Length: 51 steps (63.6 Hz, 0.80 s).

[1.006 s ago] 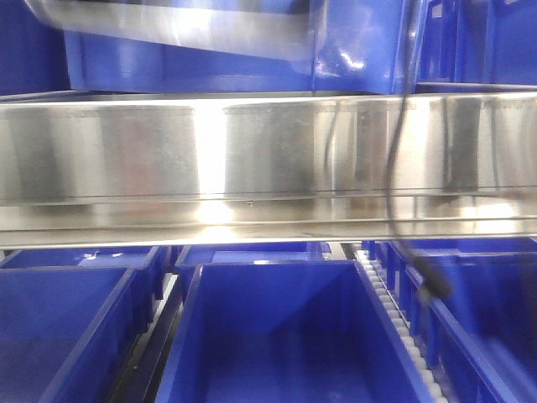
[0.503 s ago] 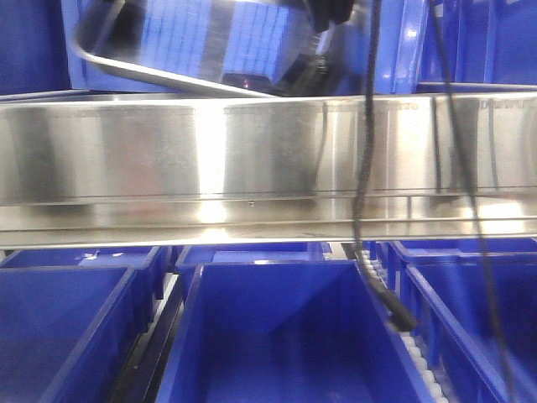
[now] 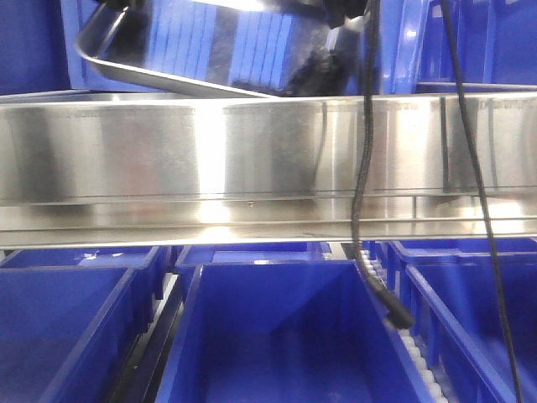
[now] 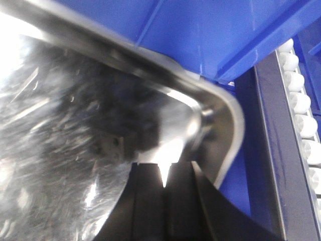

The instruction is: Stack silver trays without gaps

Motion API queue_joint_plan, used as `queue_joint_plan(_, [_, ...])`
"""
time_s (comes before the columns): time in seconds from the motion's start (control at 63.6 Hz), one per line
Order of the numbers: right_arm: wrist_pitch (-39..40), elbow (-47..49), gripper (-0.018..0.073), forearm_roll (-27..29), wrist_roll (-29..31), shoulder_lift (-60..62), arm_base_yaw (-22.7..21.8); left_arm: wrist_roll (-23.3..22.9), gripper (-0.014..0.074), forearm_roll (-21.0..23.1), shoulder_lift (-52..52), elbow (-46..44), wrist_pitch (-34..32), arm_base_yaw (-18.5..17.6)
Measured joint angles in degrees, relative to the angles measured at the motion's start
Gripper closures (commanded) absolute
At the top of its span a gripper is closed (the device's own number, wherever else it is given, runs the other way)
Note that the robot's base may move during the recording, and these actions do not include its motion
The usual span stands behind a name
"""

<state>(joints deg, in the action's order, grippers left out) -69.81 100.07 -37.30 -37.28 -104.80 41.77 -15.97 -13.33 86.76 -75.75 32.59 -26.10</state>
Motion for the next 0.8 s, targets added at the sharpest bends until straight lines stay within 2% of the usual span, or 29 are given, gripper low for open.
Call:
queue_joint_plan(0.126, [0.00,0.00,0.0636,0.50,0.00,0.00,0.00,-0.12,0.0593,-0.11,0.00,-0.10,1.00,0.36])
queue_joint_plan(0.33, [1.23,0.00,0.0636,1.17,0.10,0.73,0.00,-0.03,0.0367,-2.03,0.00,-0.10,4.90,0.56])
queue_joint_plan(0.456, [2.20,0.00,0.0636,2.53,1.76,1.09,0.00,-0.12,0.0307,-2.16,0.00,-0.10,5.03,0.68])
queue_joint_plan(0.676, [2.45,0.00,0.0636,3.46,3.21,1.19,0.00,-0.31,0.0312,-1.51,0.00,-0.10,5.24,0.68])
queue_joint_plan(0.739, [2.45,0.00,0.0636,3.46,3.29,1.19,0.00,-0.40,0.0370,-0.37,0.00,-0.10,5.24,0.68])
queue_joint_plan(0.802, [2.45,0.00,0.0636,3.46,3.34,1.23,0.00,-0.40,0.0491,0.90,-0.11,-0.10,5.24,0.68])
